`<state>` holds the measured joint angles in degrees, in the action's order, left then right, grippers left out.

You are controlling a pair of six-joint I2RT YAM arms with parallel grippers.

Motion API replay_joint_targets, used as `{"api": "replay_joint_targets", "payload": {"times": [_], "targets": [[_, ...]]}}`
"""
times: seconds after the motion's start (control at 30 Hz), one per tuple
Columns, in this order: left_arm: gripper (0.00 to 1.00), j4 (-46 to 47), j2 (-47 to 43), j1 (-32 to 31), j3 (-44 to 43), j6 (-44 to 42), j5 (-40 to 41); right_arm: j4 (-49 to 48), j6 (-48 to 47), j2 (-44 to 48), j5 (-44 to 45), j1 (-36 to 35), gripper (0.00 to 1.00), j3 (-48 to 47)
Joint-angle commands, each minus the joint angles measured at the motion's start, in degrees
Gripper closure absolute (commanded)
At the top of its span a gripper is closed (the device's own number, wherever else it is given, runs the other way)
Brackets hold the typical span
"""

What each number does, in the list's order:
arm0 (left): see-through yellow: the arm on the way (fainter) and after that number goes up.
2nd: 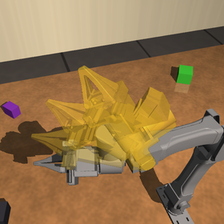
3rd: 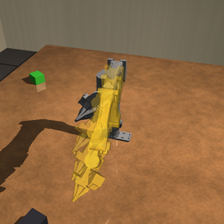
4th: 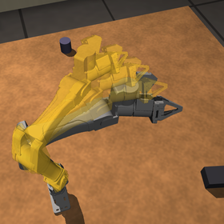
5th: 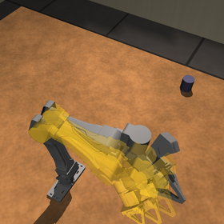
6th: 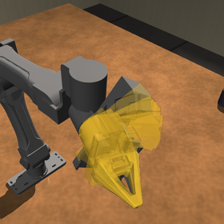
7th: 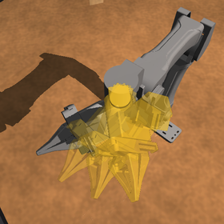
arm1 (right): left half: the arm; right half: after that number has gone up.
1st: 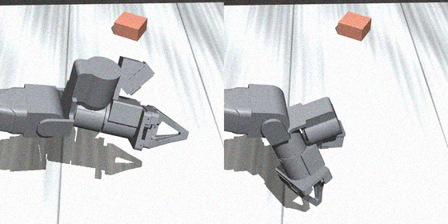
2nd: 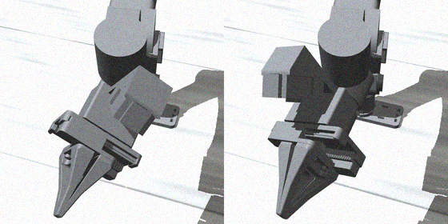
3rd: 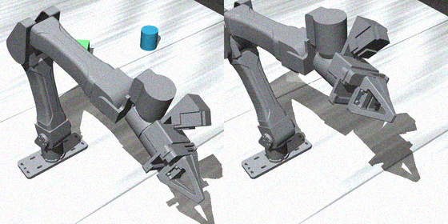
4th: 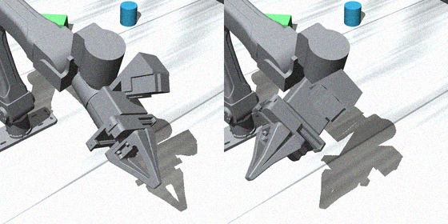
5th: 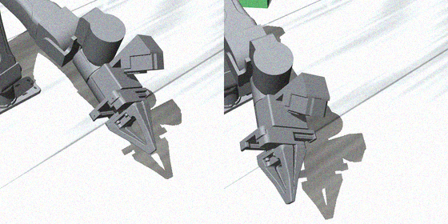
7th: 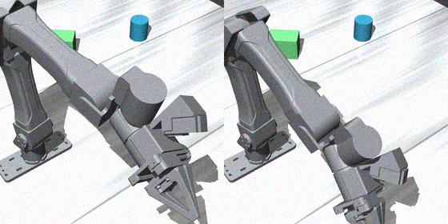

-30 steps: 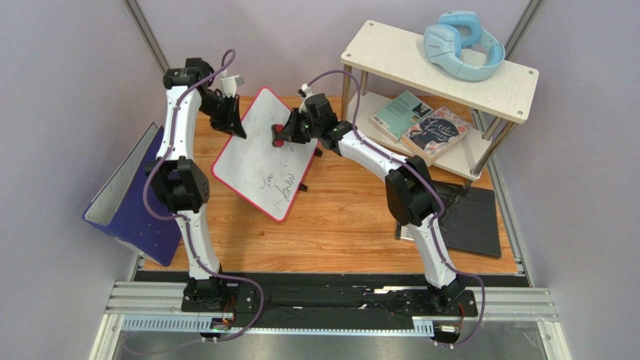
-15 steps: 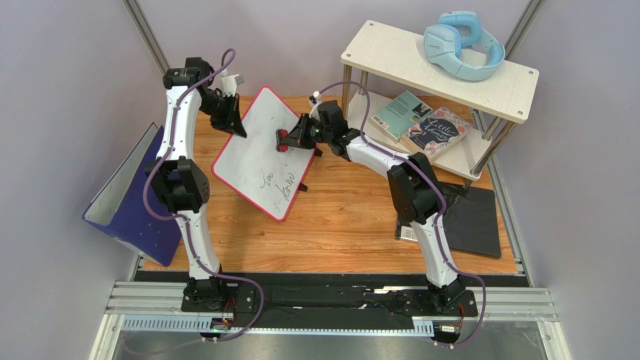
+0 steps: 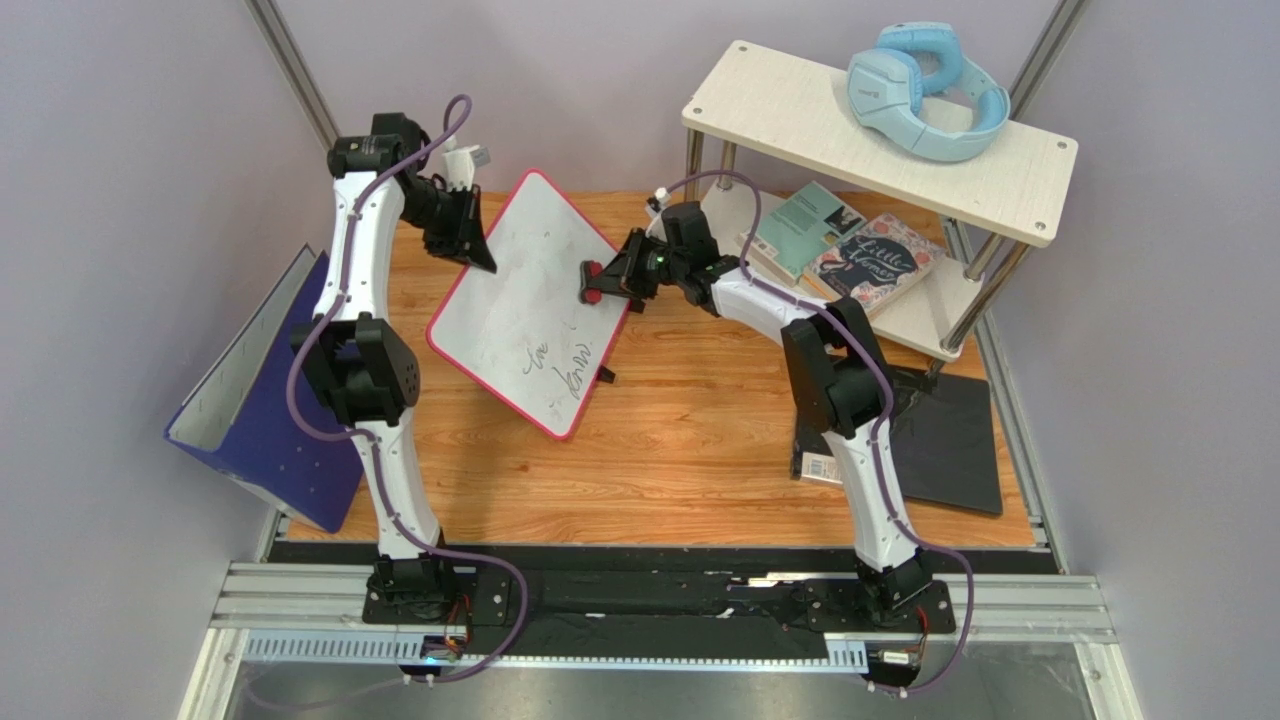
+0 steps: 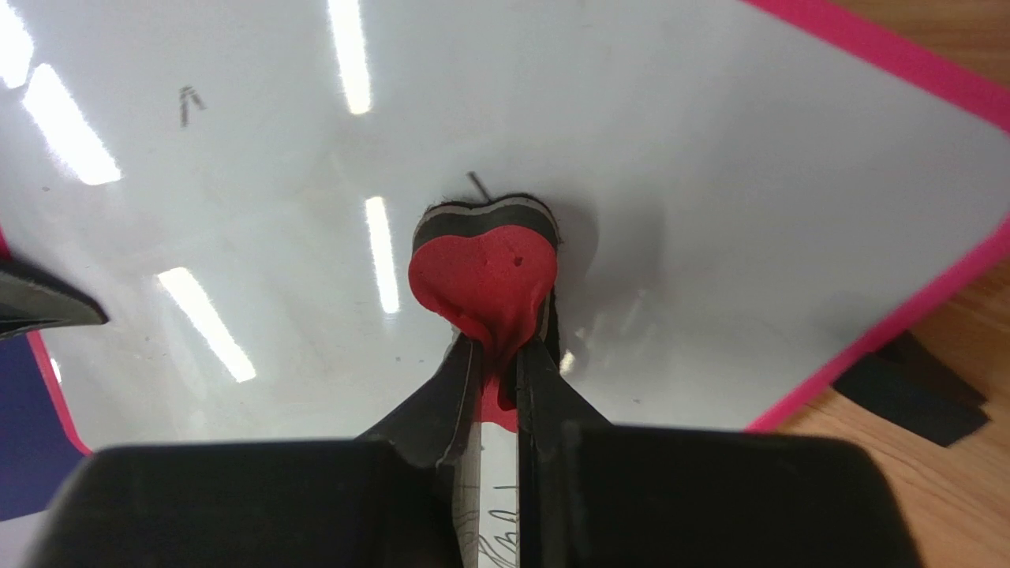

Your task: Erase the whiteboard

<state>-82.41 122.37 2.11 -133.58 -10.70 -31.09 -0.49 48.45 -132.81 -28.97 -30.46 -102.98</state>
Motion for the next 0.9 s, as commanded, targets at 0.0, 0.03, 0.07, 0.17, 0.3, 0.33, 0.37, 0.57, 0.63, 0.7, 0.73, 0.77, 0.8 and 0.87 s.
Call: {"api": "replay_joint_targets", "payload": {"times": [0.0,0.03,0.07,0.17,0.3,0.33,0.37,0.57,0.63,0.7,0.73,0.77,0.8,0.87], "targets": [[1.00,6.56,-1.69,-3.69,-1.60,-8.90,6.04,11.56,-1.95,-6.93,9.72,0.22,1.00,3.58],[1.00,6.56,-1.69,-3.69,-1.60,-8.90,5.87,11.83,-2.21,-7.19,9.55,0.14,1.00,3.14],[1.00,6.56,-1.69,-3.78,-1.60,-8.90,5.78,11.83,-2.56,-7.37,9.11,0.14,1.00,2.79],[1.00,6.47,-1.87,-3.69,-1.60,-8.99,5.78,13.76,-3.62,-8.60,7.88,-0.57,1.00,0.68],[1.00,6.12,-2.04,-3.69,-1.60,-9.08,5.95,14.46,-5.29,-9.30,4.46,-1.62,1.00,-0.47],[1.00,6.12,-2.04,-3.69,-1.51,-9.16,5.69,14.90,-5.64,-9.39,4.19,-1.71,1.00,-0.82],[1.00,6.04,-2.04,-3.69,-1.42,-9.25,5.52,14.99,-5.47,-9.57,3.93,-1.80,1.00,-0.99],[1.00,6.21,-2.57,-3.78,-0.54,-9.78,5.78,14.20,-4.76,-10.10,1.20,-1.53,1.00,-7.05],[1.00,6.30,-2.75,-3.78,-0.11,-9.95,5.60,14.64,-4.94,-9.83,0.76,-1.62,1.00,-9.07],[1.00,6.21,-2.92,-3.69,0.07,-10.13,5.52,15.25,-5.46,-9.74,0.85,-1.53,1.00,-12.24],[1.00,6.12,-2.92,-3.69,0.25,-10.13,5.43,15.34,-5.55,-9.74,0.93,-1.62,1.00,-13.29],[1.00,6.04,-2.92,-3.69,0.16,-10.22,5.34,15.35,-5.73,-9.92,0.85,-1.54,1.00,-15.21],[1.00,6.12,-2.92,-3.78,0.16,-10.22,5.17,15.69,-5.82,-10.36,1.02,-1.53,1.00,-16.19],[1.00,5.95,-3.01,-3.69,0.16,-10.39,5.25,16.48,-5.82,-11.06,1.20,-1.53,1.00,-18.21]]}}
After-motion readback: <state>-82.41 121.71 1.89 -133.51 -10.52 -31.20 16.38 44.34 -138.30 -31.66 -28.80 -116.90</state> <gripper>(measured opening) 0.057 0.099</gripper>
